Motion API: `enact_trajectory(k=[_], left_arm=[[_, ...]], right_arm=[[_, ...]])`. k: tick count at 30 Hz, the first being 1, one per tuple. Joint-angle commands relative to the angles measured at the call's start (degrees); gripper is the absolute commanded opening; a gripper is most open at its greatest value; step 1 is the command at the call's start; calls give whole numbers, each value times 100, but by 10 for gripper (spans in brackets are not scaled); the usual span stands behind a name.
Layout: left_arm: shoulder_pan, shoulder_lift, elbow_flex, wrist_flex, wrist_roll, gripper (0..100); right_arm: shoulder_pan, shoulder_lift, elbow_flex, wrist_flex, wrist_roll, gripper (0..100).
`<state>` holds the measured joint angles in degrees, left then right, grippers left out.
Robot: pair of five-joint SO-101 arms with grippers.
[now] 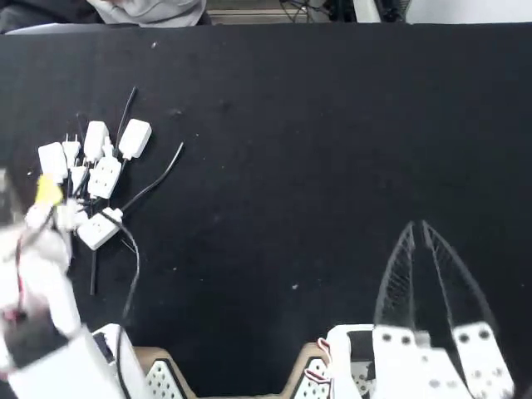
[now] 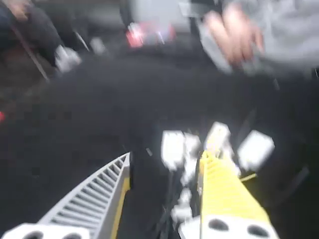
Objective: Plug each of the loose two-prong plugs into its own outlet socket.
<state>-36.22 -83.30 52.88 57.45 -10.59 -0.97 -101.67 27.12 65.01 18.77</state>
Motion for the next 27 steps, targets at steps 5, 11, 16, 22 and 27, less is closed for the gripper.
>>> enact_trajectory(k=[5,11,16,22,27], left_arm=[[462,3446,-1007,18,53,228],[453,5073,-2149,35,53,228],[338,6374,-3116,26,88,229],[207,7789,-4251,53,79,229],[-198,8800,-5305,53,53,280]], right_arm=[[105,2246,-1182,1152,-18,12],[-615,3776,-1112,1213,-589,12],[-1873,4716,-1077,1169,-905,12],[-2778,5912,-295,176,-1134,13],[-2822,6457,954,-1143,-1160,13]])
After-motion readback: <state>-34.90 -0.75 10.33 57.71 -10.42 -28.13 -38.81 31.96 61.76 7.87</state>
